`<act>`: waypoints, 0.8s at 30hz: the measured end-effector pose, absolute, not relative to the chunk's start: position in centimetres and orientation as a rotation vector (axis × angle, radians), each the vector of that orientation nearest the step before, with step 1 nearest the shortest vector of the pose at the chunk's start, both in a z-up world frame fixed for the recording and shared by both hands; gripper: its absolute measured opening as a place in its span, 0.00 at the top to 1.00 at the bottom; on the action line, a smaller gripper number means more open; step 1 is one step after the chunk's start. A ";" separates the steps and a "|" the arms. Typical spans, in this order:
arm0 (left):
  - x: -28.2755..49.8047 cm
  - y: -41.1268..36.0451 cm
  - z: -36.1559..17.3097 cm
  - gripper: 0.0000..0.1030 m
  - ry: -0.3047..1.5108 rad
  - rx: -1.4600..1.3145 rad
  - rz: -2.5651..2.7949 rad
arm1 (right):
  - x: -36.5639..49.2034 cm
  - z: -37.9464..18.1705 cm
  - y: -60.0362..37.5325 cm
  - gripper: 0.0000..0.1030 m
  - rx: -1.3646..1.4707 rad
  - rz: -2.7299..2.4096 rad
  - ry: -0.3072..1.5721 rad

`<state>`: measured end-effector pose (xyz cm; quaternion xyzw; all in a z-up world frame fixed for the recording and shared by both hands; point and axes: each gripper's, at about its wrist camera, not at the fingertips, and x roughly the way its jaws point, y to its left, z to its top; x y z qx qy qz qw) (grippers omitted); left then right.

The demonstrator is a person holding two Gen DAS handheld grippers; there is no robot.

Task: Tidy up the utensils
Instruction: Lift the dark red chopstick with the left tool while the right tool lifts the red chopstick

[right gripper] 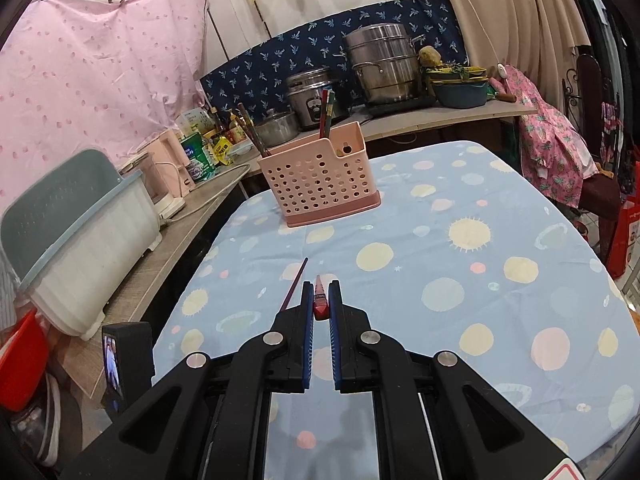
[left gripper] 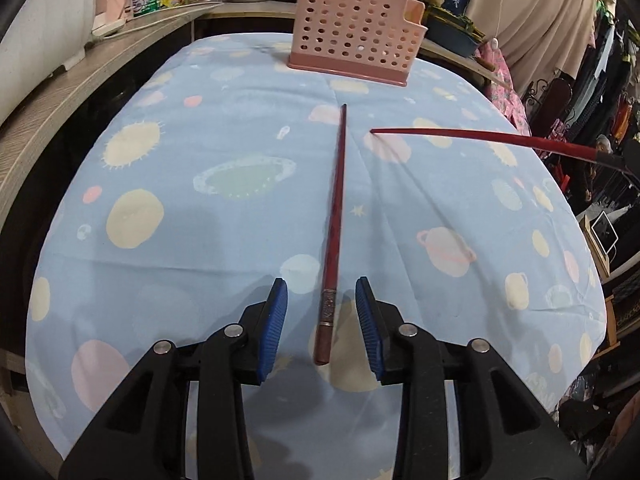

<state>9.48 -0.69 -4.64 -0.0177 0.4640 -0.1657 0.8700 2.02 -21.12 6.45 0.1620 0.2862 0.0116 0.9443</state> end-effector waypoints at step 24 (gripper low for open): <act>9.2 0.0 6.7 0.94 0.788 -0.091 -0.393 | 2.8 9.6 -21.4 0.93 0.313 0.028 0.513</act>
